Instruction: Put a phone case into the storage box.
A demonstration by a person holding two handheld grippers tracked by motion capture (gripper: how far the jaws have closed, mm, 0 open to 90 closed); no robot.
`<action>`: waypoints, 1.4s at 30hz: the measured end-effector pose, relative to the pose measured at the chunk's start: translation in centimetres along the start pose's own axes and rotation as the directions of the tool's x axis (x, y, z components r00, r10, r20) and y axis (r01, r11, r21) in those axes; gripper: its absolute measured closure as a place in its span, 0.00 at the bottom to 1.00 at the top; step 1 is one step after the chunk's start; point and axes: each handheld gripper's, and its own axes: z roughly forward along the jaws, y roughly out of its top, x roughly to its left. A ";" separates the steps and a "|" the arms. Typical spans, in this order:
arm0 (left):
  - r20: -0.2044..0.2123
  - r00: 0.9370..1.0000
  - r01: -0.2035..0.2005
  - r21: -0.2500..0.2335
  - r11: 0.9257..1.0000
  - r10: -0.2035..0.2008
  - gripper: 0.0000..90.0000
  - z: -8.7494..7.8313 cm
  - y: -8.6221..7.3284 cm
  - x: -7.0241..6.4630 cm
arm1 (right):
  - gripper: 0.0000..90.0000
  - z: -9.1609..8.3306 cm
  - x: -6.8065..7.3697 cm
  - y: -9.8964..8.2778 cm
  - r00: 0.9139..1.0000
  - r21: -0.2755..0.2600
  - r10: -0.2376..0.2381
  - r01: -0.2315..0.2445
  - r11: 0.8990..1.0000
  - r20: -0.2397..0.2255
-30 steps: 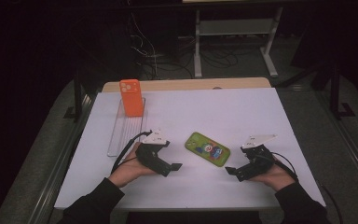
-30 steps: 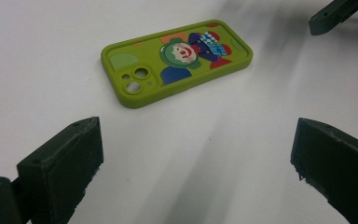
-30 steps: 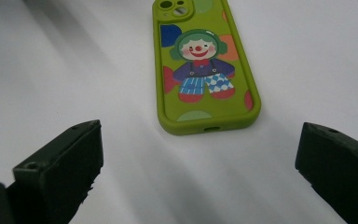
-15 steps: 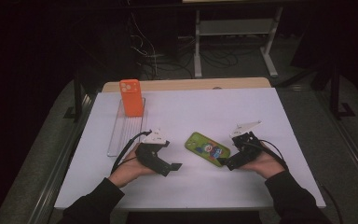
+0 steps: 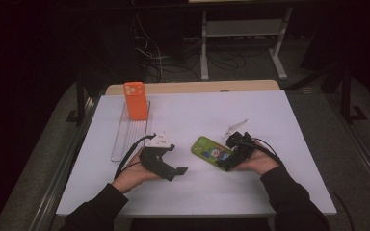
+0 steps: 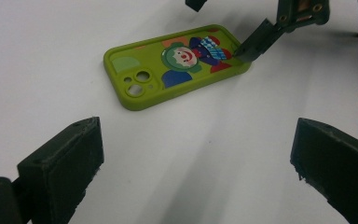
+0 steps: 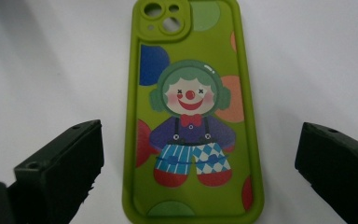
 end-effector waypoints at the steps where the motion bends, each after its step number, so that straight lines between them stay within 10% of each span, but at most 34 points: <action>1: 0.001 1.000 -0.003 0.000 1.000 0.003 0.02 0.0 0.0 0.0 | 0.01 0.2 0.0 0.0 1.000 0.007 -0.001 0.001 1.000 -0.002; 42: 0.028 0.999 -0.018 0.015 1.000 0.017 0.02 0.4 0.7 0.1 | 0.17 1.3 -0.1 -0.3 0.996 0.090 -0.086 0.086 0.992 -0.010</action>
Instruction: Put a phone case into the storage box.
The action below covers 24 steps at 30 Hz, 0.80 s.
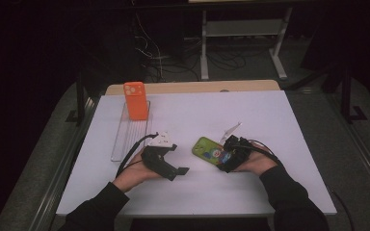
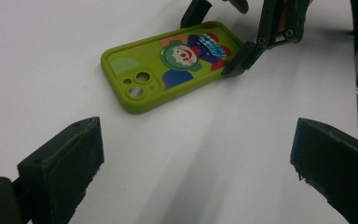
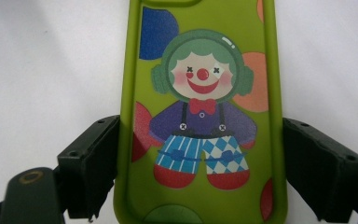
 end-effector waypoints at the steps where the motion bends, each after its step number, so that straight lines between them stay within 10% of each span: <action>1: 0.006 1.000 -0.004 0.002 1.000 0.004 0.02 0.0 0.2 0.1 | 0.17 -0.2 -0.2 0.0 1.000 0.000 -0.004 0.004 1.000 -0.001; 11: 0.054 0.995 -0.080 0.003 0.997 0.079 0.02 0.1 3.5 0.7 | 0.17 -1.8 -1.5 1.2 0.994 -0.005 -0.091 0.091 0.996 -0.058; 24: 0.102 0.979 -0.178 -0.006 0.984 0.178 0.02 0.9 6.5 1.1 | 0.17 -3.4 -2.0 3.0 0.961 -0.056 -0.236 0.230 0.971 -0.146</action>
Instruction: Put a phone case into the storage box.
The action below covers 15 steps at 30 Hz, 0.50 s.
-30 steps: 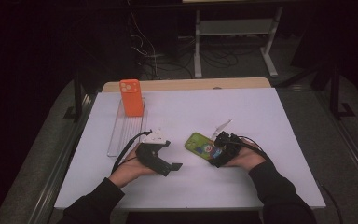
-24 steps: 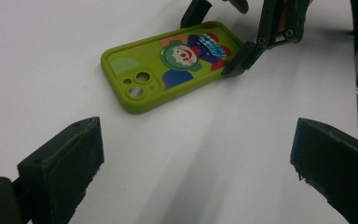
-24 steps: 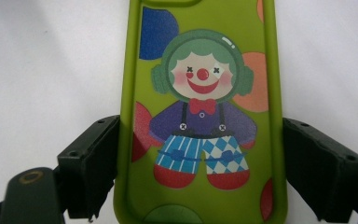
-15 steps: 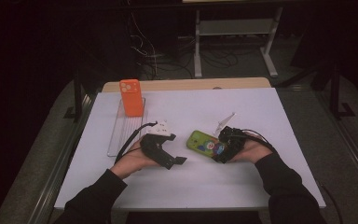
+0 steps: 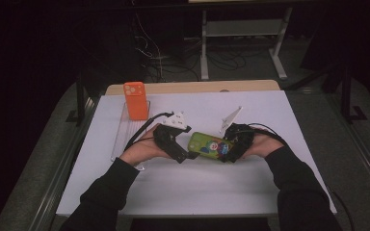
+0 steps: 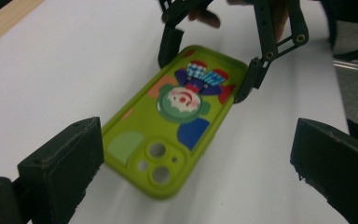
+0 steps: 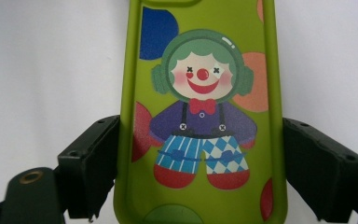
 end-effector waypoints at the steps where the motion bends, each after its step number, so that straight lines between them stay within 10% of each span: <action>1: 0.010 1.000 -0.017 0.020 1.000 0.017 0.02 0.0 0.0 -0.1 | 0.17 0.0 0.1 0.1 1.000 0.000 -0.010 0.010 1.000 -0.005; 15: 0.114 0.987 -0.124 0.082 0.989 0.115 0.02 0.5 -0.7 -0.7 | 0.17 0.7 2.6 1.2 0.988 0.022 -0.128 0.130 0.991 -0.089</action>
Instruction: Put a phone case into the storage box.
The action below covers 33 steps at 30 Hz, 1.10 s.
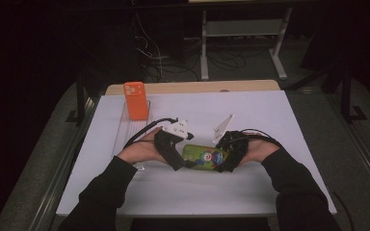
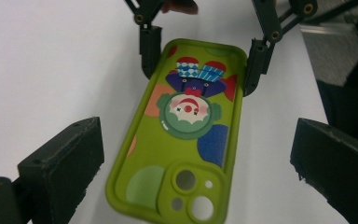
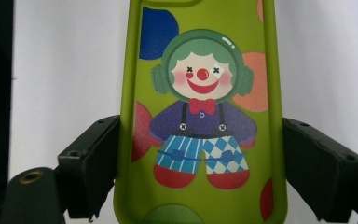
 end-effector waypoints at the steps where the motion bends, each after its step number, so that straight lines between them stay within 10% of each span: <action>1: 0.009 1.000 -0.008 0.011 1.000 0.008 0.02 0.1 0.0 0.0 | 0.17 0.1 0.2 0.2 1.000 0.004 -0.006 0.006 1.000 -0.003; 19: 0.083 0.995 -0.075 0.146 0.986 0.063 0.03 2.7 -0.6 -0.9 | 0.17 0.1 2.0 2.1 0.995 0.006 -0.099 0.099 0.995 -0.031; 33: 0.082 0.995 -0.069 0.162 0.984 0.056 0.15 3.2 -0.8 -1.1 | 0.17 0.0 2.2 2.2 0.993 0.005 -0.108 0.108 0.994 -0.037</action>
